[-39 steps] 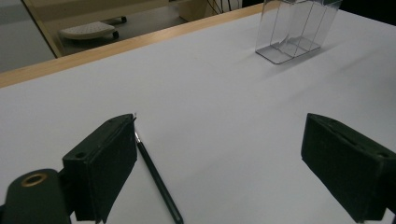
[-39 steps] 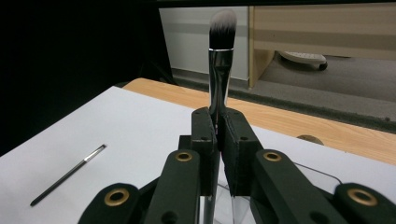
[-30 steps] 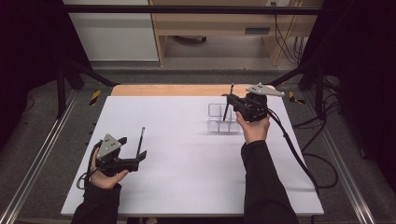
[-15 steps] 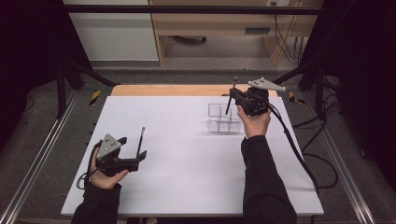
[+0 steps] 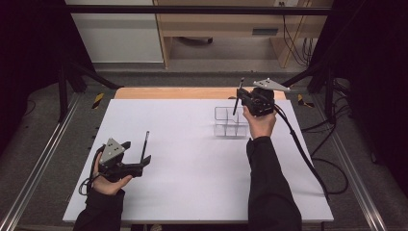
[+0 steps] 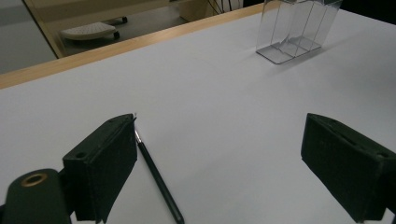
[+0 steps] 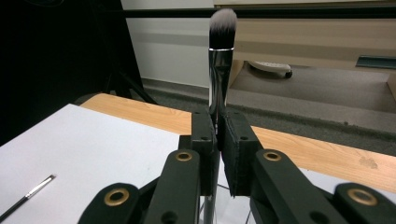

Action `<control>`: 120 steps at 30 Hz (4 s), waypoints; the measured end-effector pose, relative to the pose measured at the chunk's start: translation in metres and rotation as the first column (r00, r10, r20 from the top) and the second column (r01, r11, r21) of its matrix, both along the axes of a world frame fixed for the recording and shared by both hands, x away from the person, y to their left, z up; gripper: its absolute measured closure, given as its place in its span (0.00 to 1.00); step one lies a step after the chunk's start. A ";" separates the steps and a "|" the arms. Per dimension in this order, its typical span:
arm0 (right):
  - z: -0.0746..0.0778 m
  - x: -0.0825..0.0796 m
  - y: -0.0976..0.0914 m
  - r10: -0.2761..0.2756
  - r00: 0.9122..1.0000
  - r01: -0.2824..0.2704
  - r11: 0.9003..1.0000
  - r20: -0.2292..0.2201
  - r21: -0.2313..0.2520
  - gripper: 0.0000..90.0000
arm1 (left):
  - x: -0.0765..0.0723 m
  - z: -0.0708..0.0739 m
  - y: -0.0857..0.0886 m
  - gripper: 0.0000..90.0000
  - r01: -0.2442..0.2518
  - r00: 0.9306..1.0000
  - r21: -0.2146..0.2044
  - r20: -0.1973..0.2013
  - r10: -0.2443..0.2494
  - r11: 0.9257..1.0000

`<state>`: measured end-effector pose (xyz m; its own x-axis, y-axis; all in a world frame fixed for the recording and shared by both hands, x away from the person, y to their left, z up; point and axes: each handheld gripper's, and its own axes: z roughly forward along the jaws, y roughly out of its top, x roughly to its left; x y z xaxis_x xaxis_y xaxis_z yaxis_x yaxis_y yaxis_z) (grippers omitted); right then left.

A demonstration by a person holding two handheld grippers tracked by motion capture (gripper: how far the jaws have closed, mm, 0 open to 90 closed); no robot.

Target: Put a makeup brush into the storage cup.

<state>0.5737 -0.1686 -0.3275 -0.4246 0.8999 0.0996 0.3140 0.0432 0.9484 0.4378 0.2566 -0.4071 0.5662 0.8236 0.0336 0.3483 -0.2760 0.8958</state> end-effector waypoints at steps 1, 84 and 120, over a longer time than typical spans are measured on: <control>0.000 0.000 0.000 0.000 1.000 0.000 1.000 0.000 0.000 0.94 | 0.000 0.000 0.000 0.11 0.000 1.000 0.000 0.000 0.000 1.000; -0.074 0.005 0.007 -0.015 0.985 0.006 0.999 -0.171 -0.052 0.86 | 0.000 0.000 -0.003 0.11 0.001 1.000 0.011 0.001 -0.001 1.000; -0.069 -0.094 -0.022 0.162 0.984 -0.165 0.986 -0.080 -0.032 0.18 | 0.001 -0.001 -0.005 0.11 -0.021 1.000 0.007 -0.009 0.021 1.000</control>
<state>0.4799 -0.1906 -0.3968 -0.5586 0.8228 0.1046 0.3714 0.1353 0.9186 0.4390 0.2515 -0.4080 0.5491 0.8351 0.0344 0.3625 -0.2751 0.8905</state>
